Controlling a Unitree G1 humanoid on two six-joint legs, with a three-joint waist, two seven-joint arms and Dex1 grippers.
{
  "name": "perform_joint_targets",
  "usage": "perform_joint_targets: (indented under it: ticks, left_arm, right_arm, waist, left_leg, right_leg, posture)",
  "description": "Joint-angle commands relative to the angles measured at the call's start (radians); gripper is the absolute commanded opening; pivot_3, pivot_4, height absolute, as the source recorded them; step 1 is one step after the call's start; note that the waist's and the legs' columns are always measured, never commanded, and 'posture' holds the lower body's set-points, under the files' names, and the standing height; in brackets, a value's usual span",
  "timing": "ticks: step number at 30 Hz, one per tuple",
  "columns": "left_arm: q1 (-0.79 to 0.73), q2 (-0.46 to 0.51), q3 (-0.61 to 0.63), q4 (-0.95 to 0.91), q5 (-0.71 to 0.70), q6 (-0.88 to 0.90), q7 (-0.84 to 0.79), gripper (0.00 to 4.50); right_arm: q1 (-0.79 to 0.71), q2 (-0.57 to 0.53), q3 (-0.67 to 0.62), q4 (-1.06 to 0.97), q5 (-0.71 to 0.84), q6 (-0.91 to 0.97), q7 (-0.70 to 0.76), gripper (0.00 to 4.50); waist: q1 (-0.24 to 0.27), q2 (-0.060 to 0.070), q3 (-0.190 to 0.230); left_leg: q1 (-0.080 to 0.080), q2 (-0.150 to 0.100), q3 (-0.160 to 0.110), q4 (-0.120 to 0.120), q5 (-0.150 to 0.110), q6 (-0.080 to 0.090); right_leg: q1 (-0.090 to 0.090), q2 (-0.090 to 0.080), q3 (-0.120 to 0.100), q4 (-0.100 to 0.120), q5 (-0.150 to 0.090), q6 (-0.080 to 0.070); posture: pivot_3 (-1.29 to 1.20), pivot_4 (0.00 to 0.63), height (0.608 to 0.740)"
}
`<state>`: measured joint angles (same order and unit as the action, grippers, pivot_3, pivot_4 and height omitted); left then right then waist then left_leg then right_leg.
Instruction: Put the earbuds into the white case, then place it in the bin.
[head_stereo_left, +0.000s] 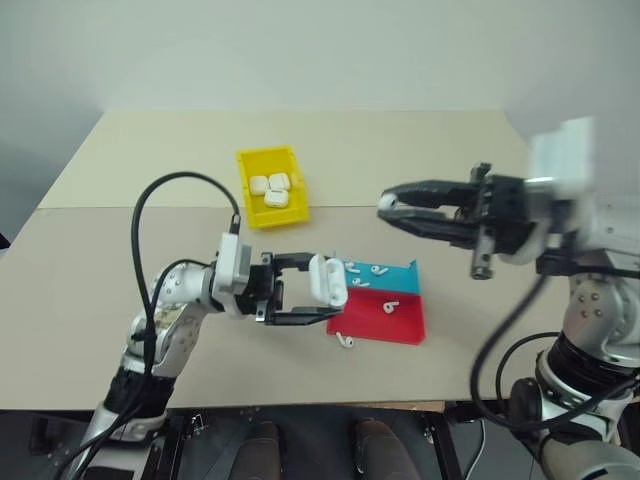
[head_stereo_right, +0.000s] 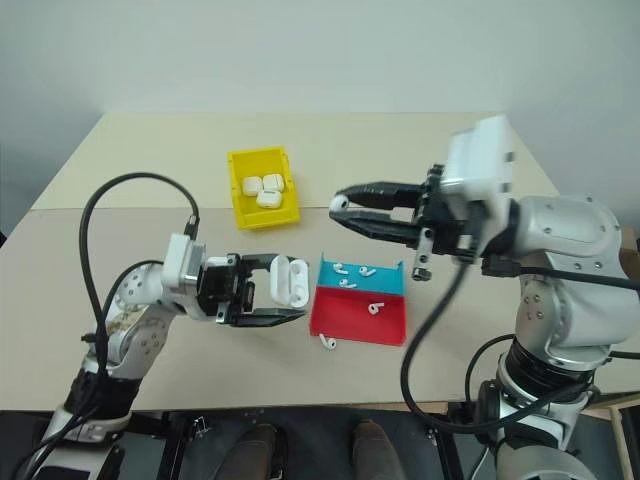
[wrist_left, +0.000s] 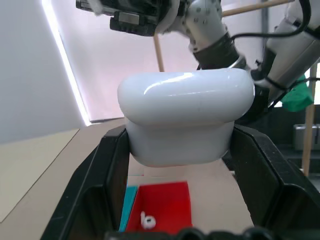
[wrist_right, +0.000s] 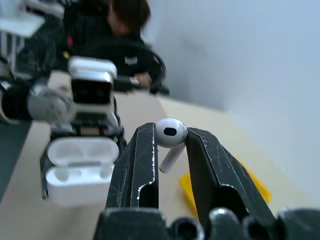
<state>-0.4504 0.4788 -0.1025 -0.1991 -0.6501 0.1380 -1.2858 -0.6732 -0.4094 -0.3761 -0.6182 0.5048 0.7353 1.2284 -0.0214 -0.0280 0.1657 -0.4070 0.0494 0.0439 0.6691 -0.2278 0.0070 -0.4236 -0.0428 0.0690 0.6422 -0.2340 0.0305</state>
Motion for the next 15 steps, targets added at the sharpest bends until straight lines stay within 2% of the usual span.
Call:
perform_joint_targets:
  ticks: [1,7,15]
  left_arm:
    - [-0.031,-0.003,-0.012,-0.024,-0.019,0.021,-0.032,2.75]
    - [-0.033,0.01,-0.013,-0.061,-0.009,0.039,-0.03,2.75]
    - [-0.013,0.02,0.001,-0.106,-0.007,0.042,-0.016,2.75]
  right_arm:
    - [0.037,0.032,-0.014,-0.032,0.153,-0.078,-0.05,0.66]
    - [0.157,0.024,0.11,-0.021,0.131,-0.28,-0.054,0.66]
    - [0.194,-0.033,0.229,0.04,0.098,-0.437,-0.049,0.66]
  waist:
    - [-0.002,0.0,0.0]
    - [0.0,0.0,0.0]
    - [0.001,0.0,0.0]
  left_leg:
    - [0.0,0.0,0.0,-0.001,0.0,0.0]
    - [0.0,0.0,0.0,-0.001,0.0,0.0]
    - [0.0,0.0,0.0,-0.001,0.0,0.0]
  right_leg:
    - [0.0,0.0,0.0,0.0,0.0,0.0]
    - [0.0,0.0,0.0,0.0,0.0,0.0]
    - [0.0,0.0,0.0,0.0,0.0,0.0]
  posture:
    - [0.0,0.15,0.74]
    - [0.0,0.15,0.74]
    - [0.0,0.15,0.74]
